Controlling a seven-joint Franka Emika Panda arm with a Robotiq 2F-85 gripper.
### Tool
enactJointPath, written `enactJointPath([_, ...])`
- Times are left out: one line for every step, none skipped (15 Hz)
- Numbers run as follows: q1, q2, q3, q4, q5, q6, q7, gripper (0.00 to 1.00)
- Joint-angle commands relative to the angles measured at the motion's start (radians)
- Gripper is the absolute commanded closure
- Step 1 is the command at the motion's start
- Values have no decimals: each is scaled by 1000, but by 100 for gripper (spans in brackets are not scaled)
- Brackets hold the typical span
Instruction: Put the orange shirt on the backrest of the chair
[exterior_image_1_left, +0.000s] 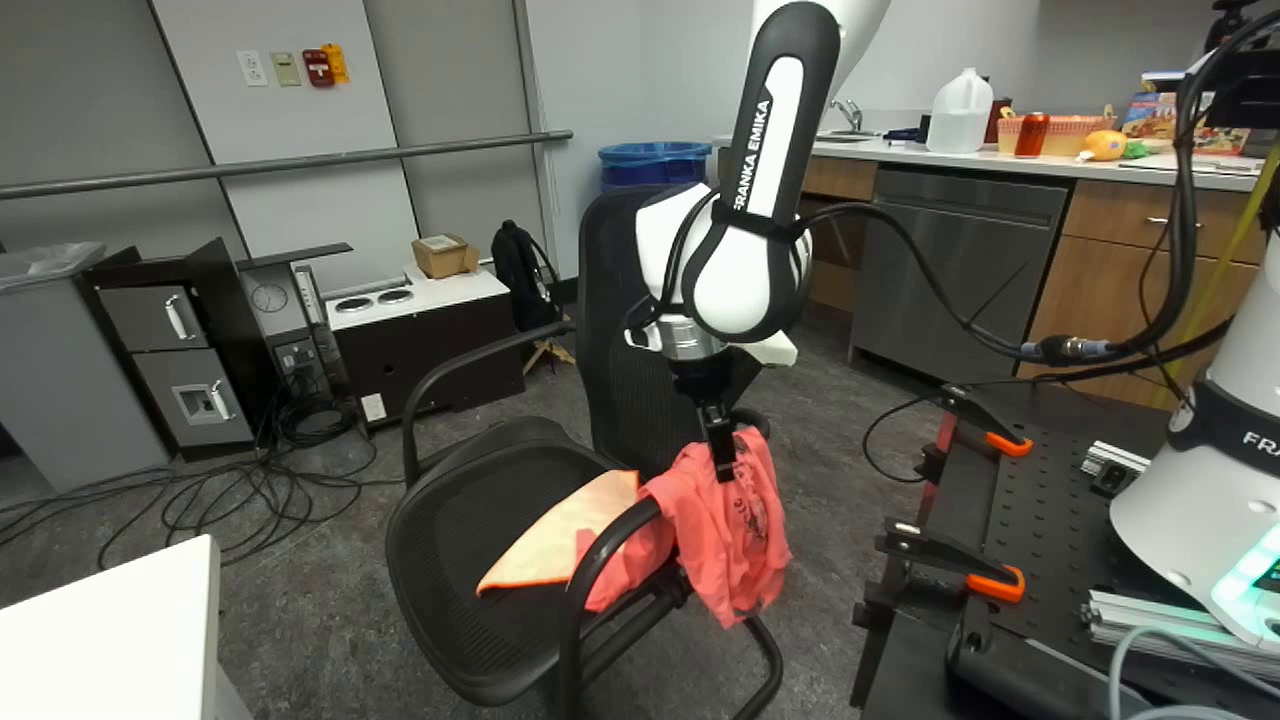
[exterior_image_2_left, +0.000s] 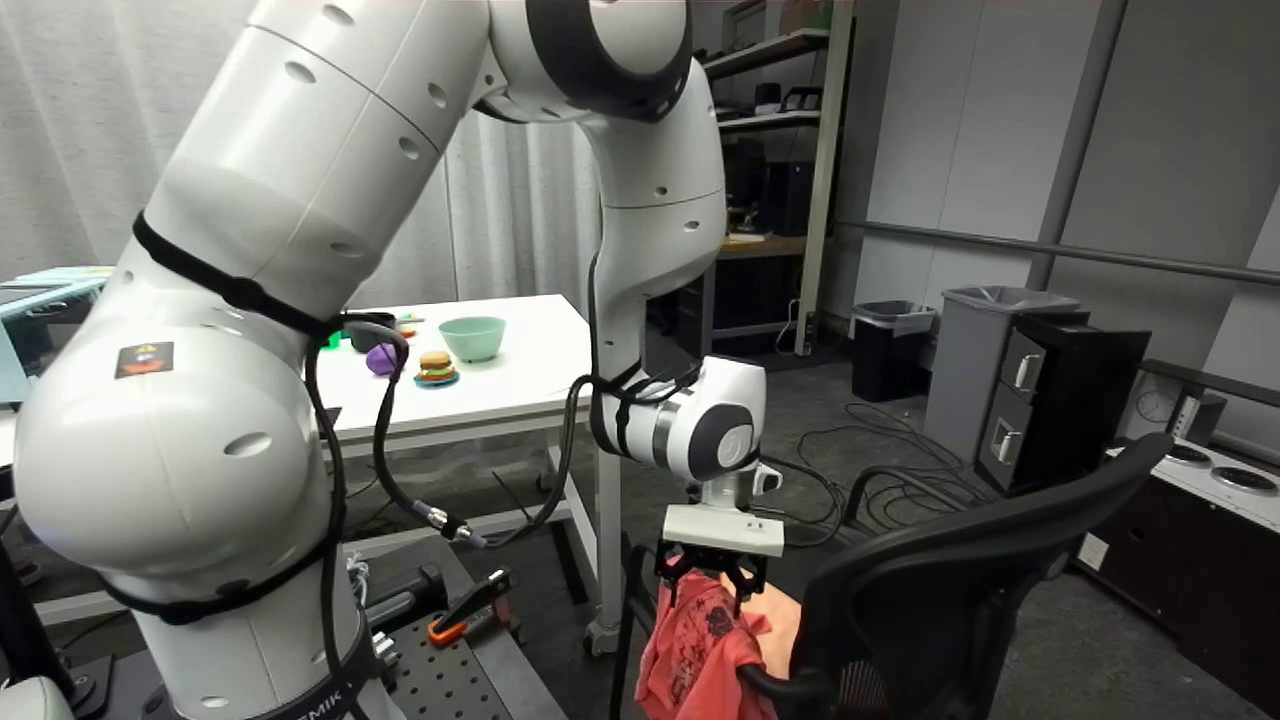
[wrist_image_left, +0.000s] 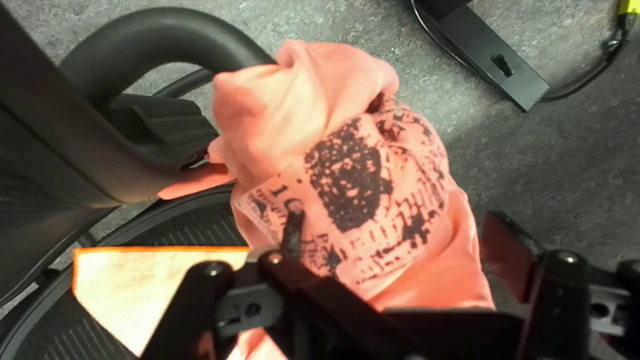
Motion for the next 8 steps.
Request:
enactJointPath([17, 28, -8, 33, -52, 32, 31, 40])
enactJointPath([15, 30, -5, 39, -54, 30, 31, 48])
enactJointPath([11, 30, -1, 43, -52, 28, 31, 58])
enactJointPath([8, 30, 2, 45, -52, 27, 30, 64])
enactJointPath([10, 27, 2, 41, -55, 25, 31, 69])
enactJointPath([7, 26, 4, 41, -54, 22, 30, 70])
enactJointPath([2, 21, 10, 38, -50, 17, 28, 74])
enactJointPath([0, 13, 13, 35, -46, 17, 29, 79])
